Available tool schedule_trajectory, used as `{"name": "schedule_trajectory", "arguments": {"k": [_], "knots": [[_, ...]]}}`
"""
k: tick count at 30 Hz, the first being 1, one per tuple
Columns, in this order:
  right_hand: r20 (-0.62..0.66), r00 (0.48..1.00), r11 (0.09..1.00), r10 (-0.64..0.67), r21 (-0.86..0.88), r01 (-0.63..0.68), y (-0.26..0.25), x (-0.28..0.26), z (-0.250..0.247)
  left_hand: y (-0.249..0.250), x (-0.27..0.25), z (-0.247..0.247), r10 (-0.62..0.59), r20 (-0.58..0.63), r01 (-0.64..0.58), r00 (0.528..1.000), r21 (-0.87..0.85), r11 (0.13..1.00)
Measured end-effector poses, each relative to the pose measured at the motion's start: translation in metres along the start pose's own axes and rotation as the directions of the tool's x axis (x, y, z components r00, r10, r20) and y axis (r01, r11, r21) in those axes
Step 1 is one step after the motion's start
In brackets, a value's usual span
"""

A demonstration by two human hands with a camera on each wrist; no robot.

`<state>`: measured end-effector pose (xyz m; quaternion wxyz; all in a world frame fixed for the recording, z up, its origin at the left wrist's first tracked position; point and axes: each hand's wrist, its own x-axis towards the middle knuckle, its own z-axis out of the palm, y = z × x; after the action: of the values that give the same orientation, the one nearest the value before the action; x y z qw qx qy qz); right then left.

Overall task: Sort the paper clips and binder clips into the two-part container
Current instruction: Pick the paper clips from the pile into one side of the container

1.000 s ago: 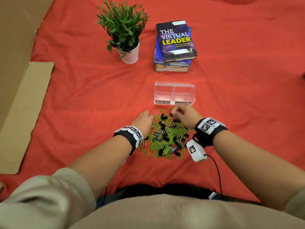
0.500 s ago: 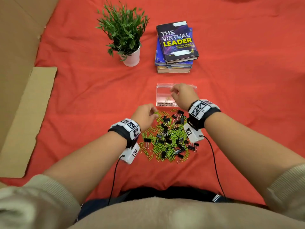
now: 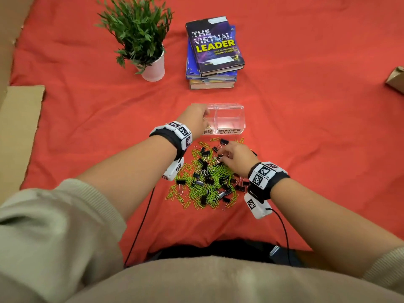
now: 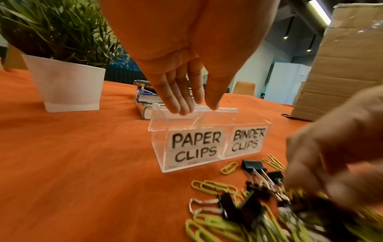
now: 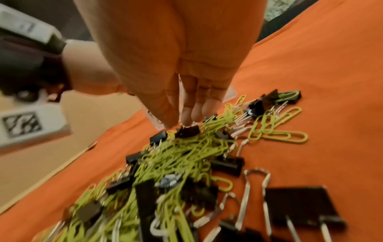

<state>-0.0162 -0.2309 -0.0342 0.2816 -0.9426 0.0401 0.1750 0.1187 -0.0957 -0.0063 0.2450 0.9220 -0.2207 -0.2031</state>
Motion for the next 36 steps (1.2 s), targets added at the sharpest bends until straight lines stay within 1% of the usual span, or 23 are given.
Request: {"name": "schedule_trajectory", "arguments": {"k": [3,4,6,8,10,12,15,17,20,23,25,27,29,31,33,36], "knots": [[-0.102,0.988,0.991,0.113,0.085,-0.104,0.011,-0.001,-0.013,-0.004,-0.025,0.008,0.097,-0.071,-0.094,0.993,0.051,0.994],[-0.144,0.978,0.986,0.151,0.090,-0.139,0.017,0.000,-0.015,-0.006,-0.034,0.013,0.115,-0.065,-0.111,0.991,0.057,0.992],[-0.179,0.966,0.982,0.188,0.061,-0.180,0.027,0.001,-0.016,-0.010,-0.050,0.027,0.125,0.011,-0.125,0.992,0.091,0.988],[-0.134,0.972,0.981,0.192,-0.002,-0.194,0.033,0.002,-0.014,-0.015,-0.060,0.041,0.117,0.107,-0.132,0.987,0.139,0.982],[-0.090,0.981,0.979,0.171,-0.094,-0.179,0.035,0.002,-0.009,-0.021,-0.064,0.053,0.120,0.163,-0.147,0.979,0.171,0.974],[-0.081,0.987,0.974,0.139,-0.167,-0.151,0.037,0.002,-0.003,-0.025,-0.065,0.059,0.121,0.188,-0.160,0.975,0.210,0.965],[-0.069,0.990,0.973,0.121,-0.187,-0.132,0.036,0.002,0.003,-0.029,-0.063,0.063,0.108,0.175,-0.151,0.979,0.255,0.955],[-0.059,0.991,0.974,0.119,-0.185,-0.128,0.034,0.002,0.003,-0.031,-0.061,0.062,0.096,0.146,-0.130,0.985,0.246,0.960],[-0.047,0.990,0.977,0.131,-0.163,-0.137,0.032,0.002,0.001,-0.036,-0.060,0.056,0.057,0.101,-0.074,0.993,0.181,0.981],[-0.046,0.988,0.982,0.144,-0.120,-0.149,0.033,0.002,0.000,-0.046,-0.064,0.047,-0.051,0.032,0.047,0.998,0.095,0.994],[-0.053,0.987,0.985,0.149,-0.075,-0.153,0.034,0.002,-0.001,-0.055,-0.069,0.041,-0.134,0.005,0.134,0.991,0.062,0.989],[-0.053,0.983,0.985,0.175,0.005,-0.175,0.033,0.002,-0.004,-0.063,-0.073,0.037,-0.208,-0.001,0.207,0.978,0.078,0.975],[-0.038,0.976,0.973,0.216,0.087,-0.212,0.032,0.000,-0.010,-0.066,-0.077,0.037,-0.246,-0.021,0.247,0.969,0.124,0.961],[-0.029,0.970,0.960,0.240,0.152,-0.233,0.033,-0.001,-0.014,-0.061,-0.078,0.040,-0.212,-0.067,0.220,0.975,0.155,0.963],[-0.028,0.969,0.951,0.246,0.202,-0.235,0.033,-0.003,-0.019,-0.051,-0.077,0.044,-0.115,-0.087,0.128,0.990,0.165,0.978],[-0.009,0.971,0.935,0.240,0.270,-0.229,0.033,-0.005,-0.028,-0.033,-0.072,0.051,0.001,-0.015,0.001,1.000,0.143,0.990]]}}
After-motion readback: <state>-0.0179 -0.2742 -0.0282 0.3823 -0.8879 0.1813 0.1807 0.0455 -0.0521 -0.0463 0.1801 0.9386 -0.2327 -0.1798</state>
